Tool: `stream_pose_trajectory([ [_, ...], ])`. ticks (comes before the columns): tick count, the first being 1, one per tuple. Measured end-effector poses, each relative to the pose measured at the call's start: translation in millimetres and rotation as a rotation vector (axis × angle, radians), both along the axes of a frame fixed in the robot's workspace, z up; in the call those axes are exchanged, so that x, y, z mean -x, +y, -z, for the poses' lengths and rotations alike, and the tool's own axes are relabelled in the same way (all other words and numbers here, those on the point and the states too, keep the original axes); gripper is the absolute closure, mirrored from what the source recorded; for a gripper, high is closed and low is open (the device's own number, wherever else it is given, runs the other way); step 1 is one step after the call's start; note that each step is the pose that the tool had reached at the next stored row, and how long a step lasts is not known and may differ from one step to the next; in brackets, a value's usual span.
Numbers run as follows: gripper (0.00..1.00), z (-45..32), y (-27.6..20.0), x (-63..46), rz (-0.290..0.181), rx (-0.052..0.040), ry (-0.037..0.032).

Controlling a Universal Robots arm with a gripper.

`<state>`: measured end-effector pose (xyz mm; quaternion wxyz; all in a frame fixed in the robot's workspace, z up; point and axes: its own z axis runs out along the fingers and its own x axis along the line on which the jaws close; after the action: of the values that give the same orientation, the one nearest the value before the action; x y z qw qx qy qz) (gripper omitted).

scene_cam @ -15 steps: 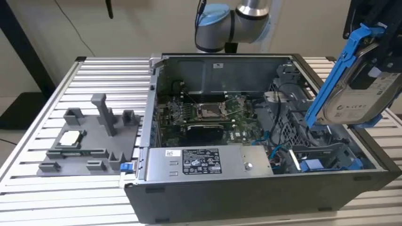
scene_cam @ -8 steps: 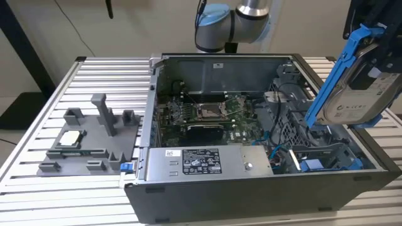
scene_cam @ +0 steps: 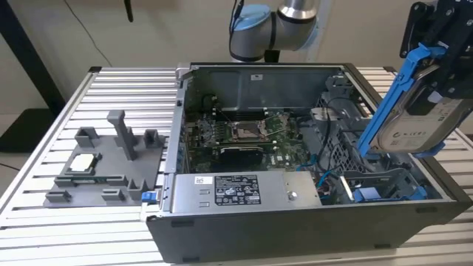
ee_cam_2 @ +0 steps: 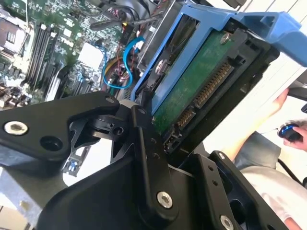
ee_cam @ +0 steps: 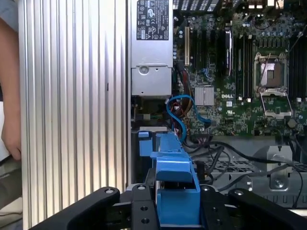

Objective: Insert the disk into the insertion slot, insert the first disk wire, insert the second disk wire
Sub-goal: 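Insert the disk into the insertion slot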

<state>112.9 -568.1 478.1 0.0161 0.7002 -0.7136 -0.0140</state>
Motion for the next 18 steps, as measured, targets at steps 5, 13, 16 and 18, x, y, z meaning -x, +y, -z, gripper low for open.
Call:
stream_pose_trajectory([
  [5, 0.67, 6.4, -0.3, -1.6, 0.000, -0.0033, 0.0036],
  [13, 0.67, 13.7, -0.9, -4.1, 0.000, -0.0175, 0.0132],
  [16, 0.67, 17.7, -2.3, -5.5, 0.000, -0.0217, 0.0136],
  [18, 0.67, 20.6, -2.9, -5.6, 0.000, -0.0253, 0.0136],
])
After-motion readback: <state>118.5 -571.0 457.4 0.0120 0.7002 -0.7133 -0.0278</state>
